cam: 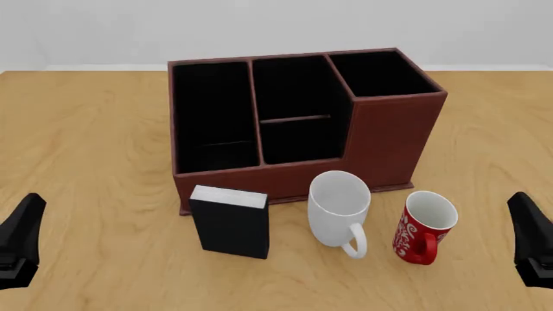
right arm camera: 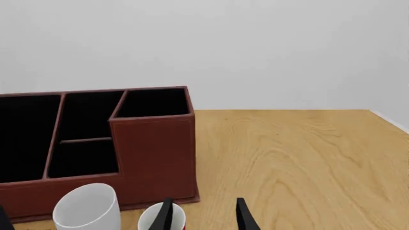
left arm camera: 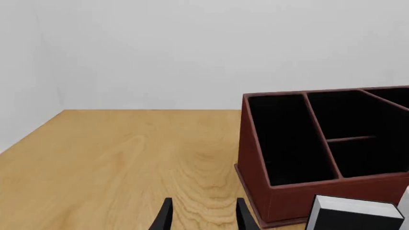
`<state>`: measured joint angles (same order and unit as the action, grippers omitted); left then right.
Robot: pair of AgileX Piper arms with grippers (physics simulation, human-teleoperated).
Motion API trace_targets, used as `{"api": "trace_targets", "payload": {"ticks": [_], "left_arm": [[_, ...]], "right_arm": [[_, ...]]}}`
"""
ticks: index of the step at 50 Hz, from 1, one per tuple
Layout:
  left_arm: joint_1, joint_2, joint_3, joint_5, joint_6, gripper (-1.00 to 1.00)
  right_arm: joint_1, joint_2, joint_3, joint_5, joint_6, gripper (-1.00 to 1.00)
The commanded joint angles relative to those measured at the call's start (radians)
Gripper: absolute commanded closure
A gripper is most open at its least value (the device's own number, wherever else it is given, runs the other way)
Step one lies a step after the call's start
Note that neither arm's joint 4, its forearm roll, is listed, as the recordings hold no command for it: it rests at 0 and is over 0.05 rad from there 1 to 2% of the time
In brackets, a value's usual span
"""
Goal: Pick up the red mug and place it to the right of the caddy.
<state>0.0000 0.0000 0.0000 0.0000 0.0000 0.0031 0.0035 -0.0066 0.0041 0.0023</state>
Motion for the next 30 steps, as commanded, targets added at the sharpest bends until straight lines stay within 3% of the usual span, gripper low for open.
{"api": "trace_targets", "payload": {"ticks": [1, 4, 5, 8, 12, 15, 19, 22, 25, 27, 30], "left_arm": [[0.000, 0.000, 0.000, 0.000, 0.000, -1.00], [0.000, 0.000, 0.000, 0.000, 0.000, -1.00], [0.000, 0.000, 0.000, 0.000, 0.000, -1.00], [0.000, 0.000, 0.000, 0.000, 0.000, -1.00], [0.000, 0.000, 0.000, 0.000, 0.000, -1.00], [0.000, 0.000, 0.000, 0.000, 0.000, -1.00], [0.000, 0.000, 0.000, 0.000, 0.000, -1.00], [0.000, 0.000, 0.000, 0.000, 0.000, -1.00], [0.000, 0.000, 0.000, 0.000, 0.000, -1.00], [0.000, 0.000, 0.000, 0.000, 0.000, -1.00], [0.000, 0.000, 0.000, 0.000, 0.000, -1.00]], "right_arm": [[0.004, -0.001, -0.001, 0.007, -0.020, -1.00], [0.007, -0.001, -0.005, 0.015, -0.008, -1.00], [-0.004, 0.012, -0.012, 0.024, 0.019, -1.00], [-0.002, 0.041, -0.048, 0.037, 0.009, -1.00], [-0.012, 0.156, -0.122, 0.053, 0.031, -1.00], [-0.001, 0.182, -0.197, 0.130, -0.001, -1.00], [0.013, 0.254, -0.292, 0.214, 0.022, -1.00], [0.009, 0.294, -0.336, 0.258, 0.000, -1.00], [0.036, 0.363, -0.376, 0.291, 0.023, -1.00], [0.070, 0.382, -0.402, 0.318, 0.083, -1.00], [0.085, 0.424, -0.434, 0.353, 0.075, -1.00]]}}
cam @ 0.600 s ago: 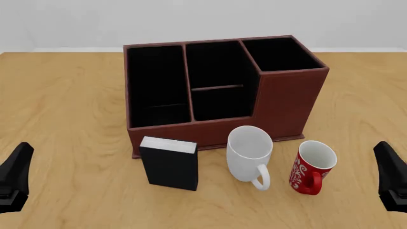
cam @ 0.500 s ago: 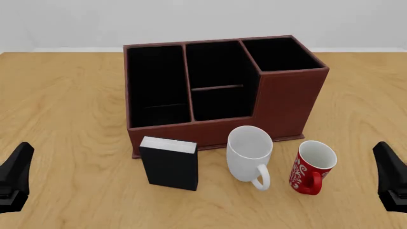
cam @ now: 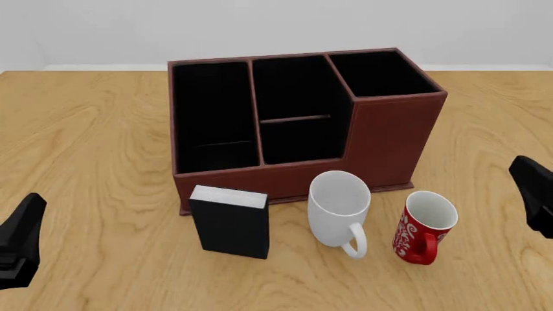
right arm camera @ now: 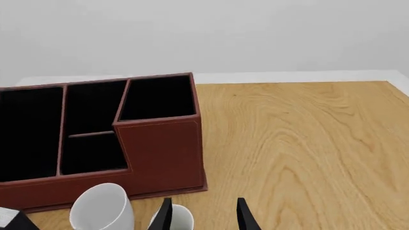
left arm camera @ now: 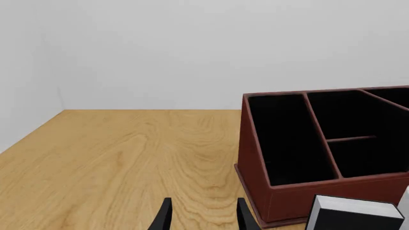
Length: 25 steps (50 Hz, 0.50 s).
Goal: Pick up the red mug and place it to the right of the caddy.
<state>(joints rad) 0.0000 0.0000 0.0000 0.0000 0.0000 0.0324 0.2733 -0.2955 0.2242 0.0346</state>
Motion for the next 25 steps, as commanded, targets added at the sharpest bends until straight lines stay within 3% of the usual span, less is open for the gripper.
{"api": "trace_targets", "payload": {"ticks": [1, 3, 5, 6, 9, 12, 25], "left_arm": [[0.000, 0.000, 0.000, 0.000, 0.000, -1.00], [0.000, 0.000, 0.000, 0.000, 0.000, -1.00], [0.000, 0.000, 0.000, 0.000, 0.000, -1.00], [0.000, 0.000, 0.000, 0.000, 0.000, -1.00], [0.000, 0.000, 0.000, 0.000, 0.000, -1.00], [0.000, 0.000, 0.000, 0.000, 0.000, -1.00], [0.000, 0.000, 0.000, 0.000, 0.000, -1.00]], "right_arm": [[0.063, 0.163, -0.154, 0.144, 0.067, -1.00], [0.070, 0.174, -0.158, 0.156, 0.073, -1.00], [0.069, 0.170, -0.167, 0.181, 0.039, -1.00], [0.077, 0.179, -0.165, 0.184, 0.072, -1.00], [0.100, 0.190, -0.152, 0.188, 0.065, -1.00], [0.137, 0.221, -0.128, 0.174, 0.121, -1.00], [0.188, 0.276, -0.059, 0.187, 0.189, -1.00]]}}
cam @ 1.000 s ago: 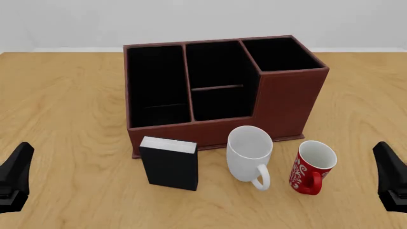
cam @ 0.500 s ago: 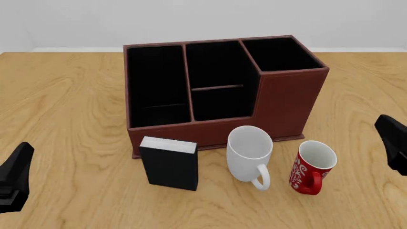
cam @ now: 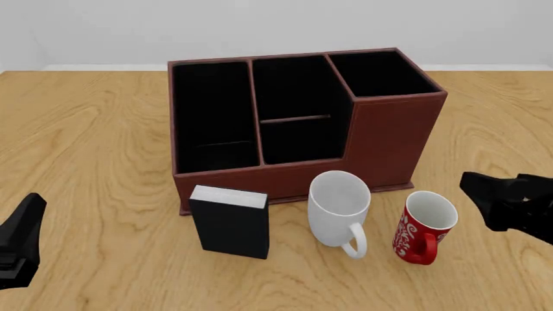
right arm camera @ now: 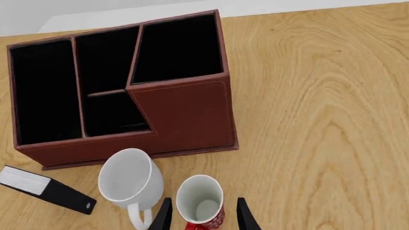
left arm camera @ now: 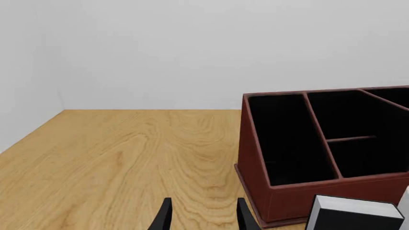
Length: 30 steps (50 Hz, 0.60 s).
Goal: Pick up the red mug and place it to the right of the caddy.
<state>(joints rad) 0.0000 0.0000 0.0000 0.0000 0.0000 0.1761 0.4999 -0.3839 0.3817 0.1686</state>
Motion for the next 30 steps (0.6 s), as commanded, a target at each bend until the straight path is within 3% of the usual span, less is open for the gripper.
{"api": "trace_targets", "payload": {"ticks": [1, 15, 24, 29, 30], "left_arm": [[0.000, 0.000, 0.000, 0.000, 0.000, -1.00], [0.000, 0.000, 0.000, 0.000, 0.000, -1.00], [0.000, 0.000, 0.000, 0.000, 0.000, -1.00], [0.000, 0.000, 0.000, 0.000, 0.000, -1.00], [0.000, 0.000, 0.000, 0.000, 0.000, -1.00]], "right_arm": [[0.047, 0.052, 0.032, 0.033, 0.061, -1.00], [0.053, 0.042, 0.057, 0.082, 0.071, -1.00], [0.056, 0.066, 0.109, 0.047, 0.119, -1.00], [0.068, 0.089, 0.109, 0.028, 0.119, -1.00], [0.082, 0.108, 0.116, 0.013, 0.149, -1.00]]}}
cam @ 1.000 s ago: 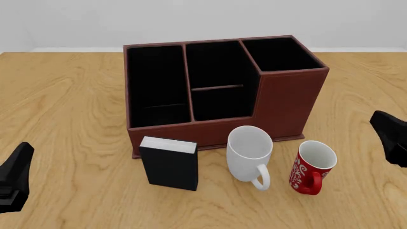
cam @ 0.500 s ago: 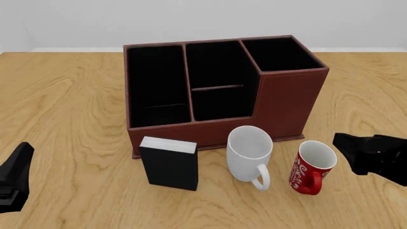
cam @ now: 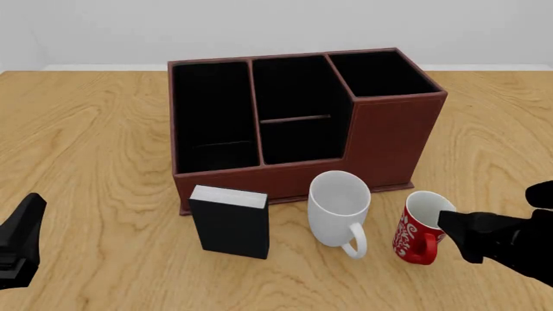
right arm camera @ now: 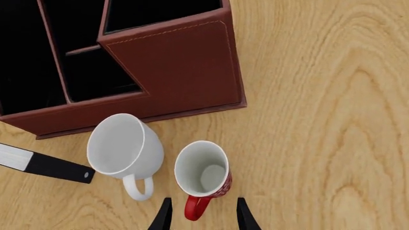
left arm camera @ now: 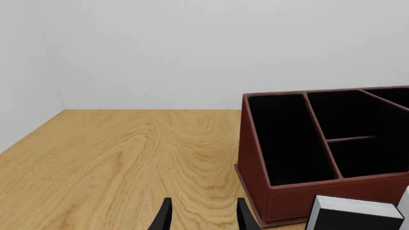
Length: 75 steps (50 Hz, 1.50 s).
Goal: Pick up the red mug and place it to the right of the caddy.
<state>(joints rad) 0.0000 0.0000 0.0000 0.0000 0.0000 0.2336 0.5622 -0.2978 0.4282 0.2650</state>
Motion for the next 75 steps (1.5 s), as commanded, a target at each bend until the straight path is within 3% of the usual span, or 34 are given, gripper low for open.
{"api": "trace_targets", "payload": {"ticks": [1, 18, 60, 61, 71, 75], "left_arm": [[0.000, 0.000, 0.000, 0.000, 0.000, -1.00], [0.000, 0.000, 0.000, 0.000, 0.000, -1.00], [0.000, 0.000, 0.000, 0.000, 0.000, -1.00], [0.000, 0.000, 0.000, 0.000, 0.000, -1.00], [0.000, 0.000, 0.000, 0.000, 0.000, -1.00], [0.000, 0.000, 0.000, 0.000, 0.000, -1.00]], "right_arm": [[0.015, 0.044, 0.029, -0.031, 0.040, -1.00], [0.042, 0.170, 0.100, -0.170, 0.113, -1.00], [0.086, 0.327, 0.163, -0.324, 0.167, -1.00], [0.055, 0.313, 0.165, -0.310, 0.146, 1.00], [0.058, 0.258, 0.145, -0.251, 0.140, 1.00], [0.033, 0.209, 0.128, -0.197, 0.112, 1.00]]}}
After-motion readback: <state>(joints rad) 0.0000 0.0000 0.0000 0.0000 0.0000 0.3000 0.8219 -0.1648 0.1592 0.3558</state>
